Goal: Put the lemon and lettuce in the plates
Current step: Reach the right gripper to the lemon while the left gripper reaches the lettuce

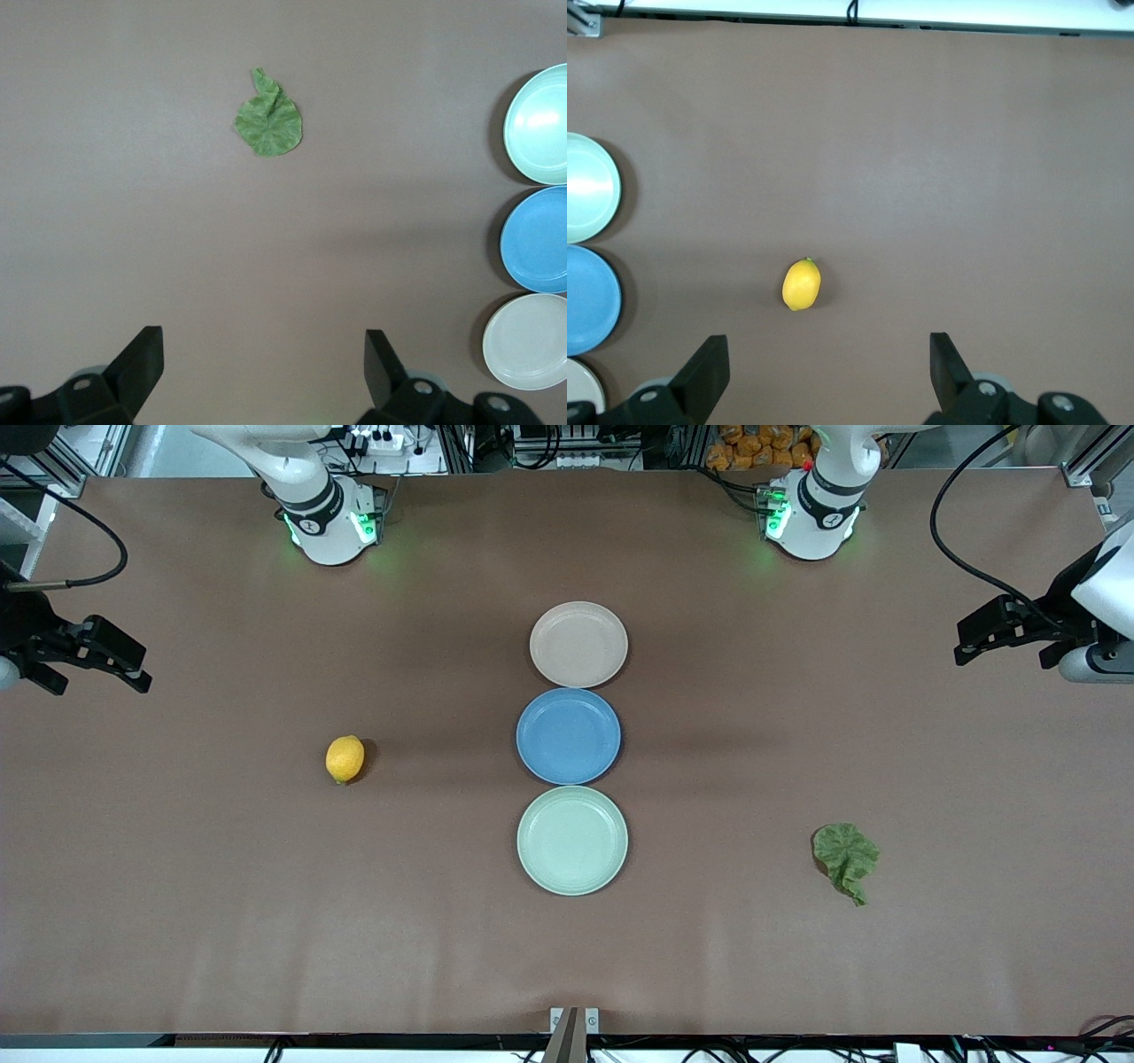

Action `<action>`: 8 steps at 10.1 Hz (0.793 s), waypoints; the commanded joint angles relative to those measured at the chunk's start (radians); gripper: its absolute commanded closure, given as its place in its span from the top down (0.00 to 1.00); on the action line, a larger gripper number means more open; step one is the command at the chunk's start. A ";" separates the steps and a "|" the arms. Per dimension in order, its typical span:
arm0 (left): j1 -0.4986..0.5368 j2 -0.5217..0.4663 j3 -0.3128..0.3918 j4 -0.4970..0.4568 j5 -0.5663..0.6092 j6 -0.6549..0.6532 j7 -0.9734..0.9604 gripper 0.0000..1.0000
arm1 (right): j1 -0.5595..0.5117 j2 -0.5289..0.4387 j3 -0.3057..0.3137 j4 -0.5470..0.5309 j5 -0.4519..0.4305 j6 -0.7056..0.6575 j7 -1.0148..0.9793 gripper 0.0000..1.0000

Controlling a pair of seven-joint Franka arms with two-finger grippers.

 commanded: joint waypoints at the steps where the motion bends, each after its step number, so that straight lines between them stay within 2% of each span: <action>1: 0.005 -0.008 -0.003 0.000 0.018 0.000 0.004 1.00 | 0.002 -0.001 -0.001 0.022 -0.020 -0.016 -0.079 1.00; 5: 0.008 0.041 0.002 -0.009 0.014 0.014 0.004 1.00 | 0.015 -0.001 0.004 0.022 -0.077 -0.044 -0.084 1.00; 6: 0.008 0.065 0.002 -0.027 0.020 0.067 0.004 1.00 | 0.028 0.001 0.004 0.019 -0.095 -0.044 -0.085 1.00; 7: 0.011 0.094 0.002 -0.058 0.024 0.125 0.014 1.00 | 0.047 0.001 0.004 0.011 -0.150 -0.044 -0.085 1.00; 8: 0.011 0.145 0.003 -0.069 0.027 0.179 0.022 1.00 | 0.049 0.005 0.004 0.011 -0.152 -0.044 -0.088 1.00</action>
